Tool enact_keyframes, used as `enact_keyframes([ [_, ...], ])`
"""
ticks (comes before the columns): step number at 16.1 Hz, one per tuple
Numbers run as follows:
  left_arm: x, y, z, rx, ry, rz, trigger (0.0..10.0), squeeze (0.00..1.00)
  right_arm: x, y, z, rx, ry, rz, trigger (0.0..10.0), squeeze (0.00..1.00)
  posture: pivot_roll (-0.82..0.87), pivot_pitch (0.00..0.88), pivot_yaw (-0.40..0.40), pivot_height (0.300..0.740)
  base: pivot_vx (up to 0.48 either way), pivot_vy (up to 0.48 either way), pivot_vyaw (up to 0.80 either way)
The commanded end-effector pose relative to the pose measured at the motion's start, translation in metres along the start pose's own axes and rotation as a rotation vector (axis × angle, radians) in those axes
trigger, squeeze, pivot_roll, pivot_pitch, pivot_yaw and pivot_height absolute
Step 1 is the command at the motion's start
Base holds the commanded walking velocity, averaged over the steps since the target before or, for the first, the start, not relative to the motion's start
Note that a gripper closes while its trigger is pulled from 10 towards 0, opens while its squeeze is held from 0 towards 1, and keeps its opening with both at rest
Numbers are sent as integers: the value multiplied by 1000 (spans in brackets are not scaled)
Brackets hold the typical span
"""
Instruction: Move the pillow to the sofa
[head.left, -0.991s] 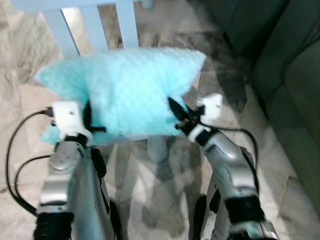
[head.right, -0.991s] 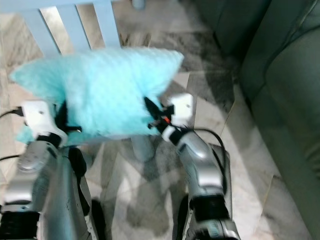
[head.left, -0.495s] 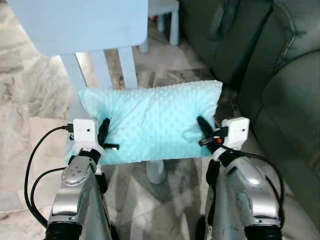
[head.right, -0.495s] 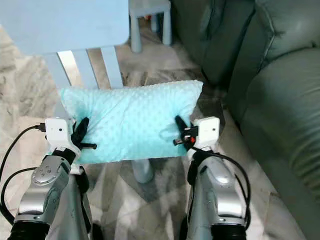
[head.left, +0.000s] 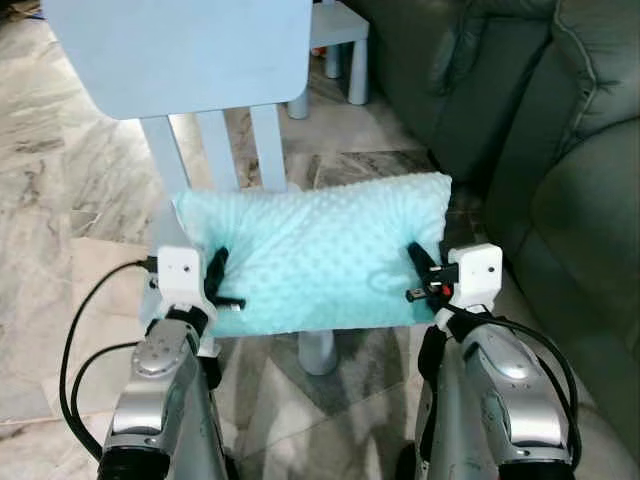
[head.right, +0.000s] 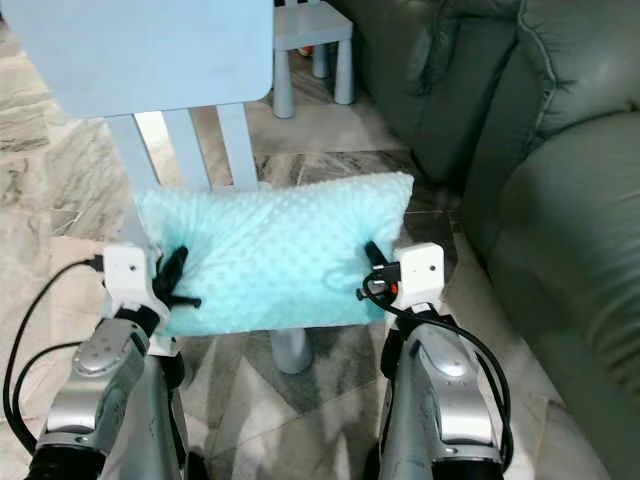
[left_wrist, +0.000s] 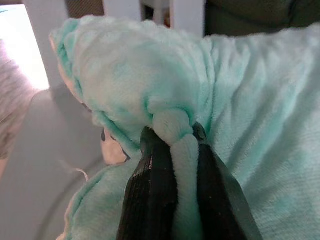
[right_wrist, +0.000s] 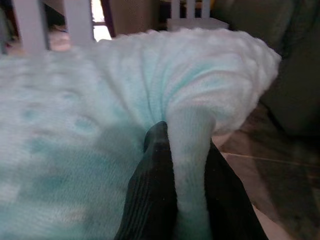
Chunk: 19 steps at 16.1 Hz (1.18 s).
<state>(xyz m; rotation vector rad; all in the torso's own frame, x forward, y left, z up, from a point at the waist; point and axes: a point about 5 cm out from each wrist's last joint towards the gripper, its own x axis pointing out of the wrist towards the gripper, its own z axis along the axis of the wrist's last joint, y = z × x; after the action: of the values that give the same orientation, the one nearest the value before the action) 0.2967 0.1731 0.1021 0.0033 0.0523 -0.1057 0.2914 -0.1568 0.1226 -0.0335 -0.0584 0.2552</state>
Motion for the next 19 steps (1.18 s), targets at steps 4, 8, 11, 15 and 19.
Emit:
enact_keyframes([
  [4,-11,18,-19,89,35,73,10000,0,-16,-18,-14,-23,51,-116,10000,0,-135,0,46,334,0,0,0],
  [8,-12,19,-24,107,43,84,10000,0,-12,-16,-17,-19,66,-114,10000,0,-130,0,42,334,0,0,0],
  [11,-10,16,-23,108,32,81,10000,0,-9,-16,-11,-4,39,-106,10000,0,-128,0,41,334,0,0,0],
  [15,-11,14,-25,106,33,75,10000,0,-10,-17,-11,7,42,-112,10000,0,-133,0,44,334,0,0,0],
  [19,-10,13,-26,105,35,70,10000,0,-12,-16,-12,14,44,-109,10000,0,-135,0,46,334,0,0,0],
])
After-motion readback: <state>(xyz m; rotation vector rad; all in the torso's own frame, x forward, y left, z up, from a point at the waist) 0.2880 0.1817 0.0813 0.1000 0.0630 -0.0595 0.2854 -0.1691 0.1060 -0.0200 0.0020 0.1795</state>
